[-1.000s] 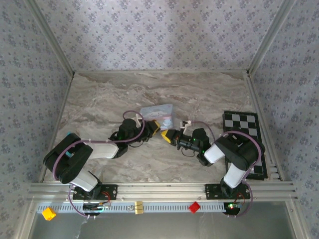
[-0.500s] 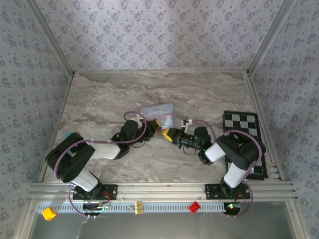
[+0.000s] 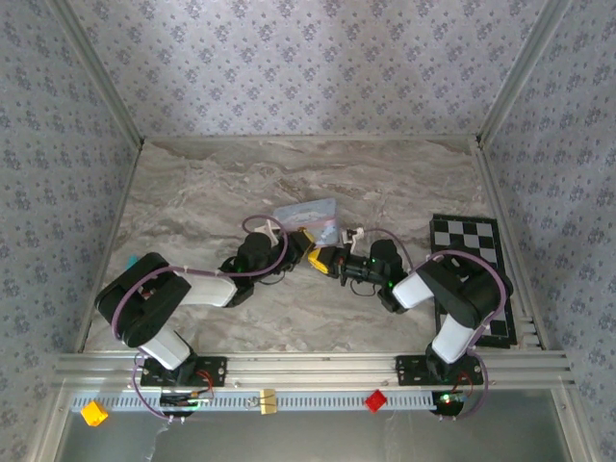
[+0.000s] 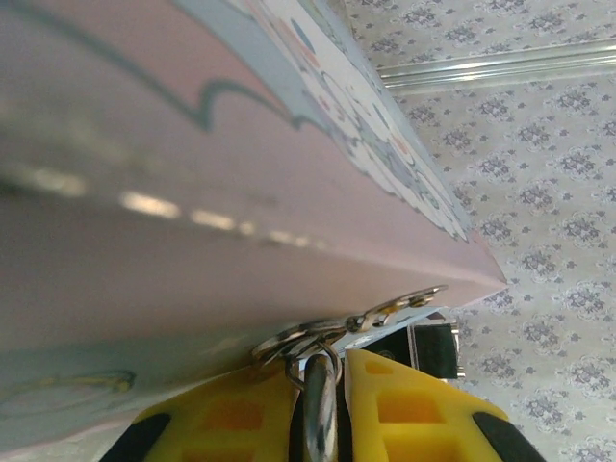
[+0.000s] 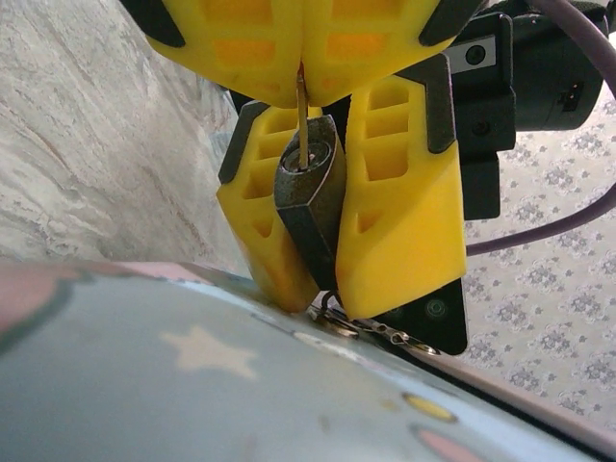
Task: Unlock the padlock with the key
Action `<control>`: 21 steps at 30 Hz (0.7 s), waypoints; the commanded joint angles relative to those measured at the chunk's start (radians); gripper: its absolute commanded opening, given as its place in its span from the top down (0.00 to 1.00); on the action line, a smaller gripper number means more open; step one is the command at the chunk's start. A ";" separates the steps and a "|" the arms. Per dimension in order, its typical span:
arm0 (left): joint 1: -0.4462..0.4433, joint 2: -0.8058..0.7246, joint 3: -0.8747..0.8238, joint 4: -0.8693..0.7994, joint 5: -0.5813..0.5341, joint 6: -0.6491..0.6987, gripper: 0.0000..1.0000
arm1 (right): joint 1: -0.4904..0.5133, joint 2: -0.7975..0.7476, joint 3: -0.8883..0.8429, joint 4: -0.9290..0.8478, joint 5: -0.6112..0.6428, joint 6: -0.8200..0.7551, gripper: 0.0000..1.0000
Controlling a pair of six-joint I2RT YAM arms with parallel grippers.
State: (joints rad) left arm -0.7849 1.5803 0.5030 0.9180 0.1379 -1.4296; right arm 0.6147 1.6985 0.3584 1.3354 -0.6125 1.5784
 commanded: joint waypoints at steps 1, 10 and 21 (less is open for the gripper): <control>-0.097 -0.019 0.026 0.071 0.263 0.021 1.00 | -0.073 -0.010 0.019 0.059 0.086 -0.017 1.00; -0.081 -0.075 0.003 0.010 0.229 0.046 1.00 | -0.112 -0.011 -0.066 0.058 0.112 -0.042 1.00; -0.060 -0.099 0.009 -0.007 0.229 0.048 1.00 | -0.118 -0.010 -0.096 0.052 0.119 -0.063 1.00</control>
State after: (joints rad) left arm -0.8116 1.5478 0.5076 0.8429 0.1818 -1.3998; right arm 0.5480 1.6817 0.2607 1.4071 -0.6922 1.5391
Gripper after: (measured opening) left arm 0.162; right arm 0.049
